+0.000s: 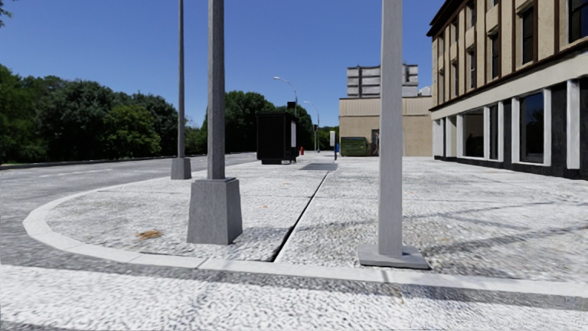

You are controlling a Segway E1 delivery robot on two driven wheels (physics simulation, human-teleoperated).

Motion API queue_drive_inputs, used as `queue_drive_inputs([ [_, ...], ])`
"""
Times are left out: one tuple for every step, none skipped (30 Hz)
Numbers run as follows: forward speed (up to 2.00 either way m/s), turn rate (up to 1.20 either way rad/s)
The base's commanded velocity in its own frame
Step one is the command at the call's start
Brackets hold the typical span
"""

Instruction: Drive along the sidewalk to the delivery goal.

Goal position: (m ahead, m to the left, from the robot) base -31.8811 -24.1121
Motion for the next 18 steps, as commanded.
queue_drive_inputs([
  [0.00,-0.67],
  [0.00,-0.70],
  [0.00,-0.70],
  [0.00,-0.70],
  [0.00,-0.70],
  [0.00,-0.70],
  [0.00,-0.70],
  [0.00,-0.70],
  [0.00,-0.70],
  [0.00,-0.70],
  [0.00,-0.70],
  [0.00,-0.70],
  [0.00,-0.70],
  [0.00,-0.70],
  [0.00,-0.71],
  [0.00,-0.71],
  [0.00,-0.69],
  [0.00,-0.55],
])
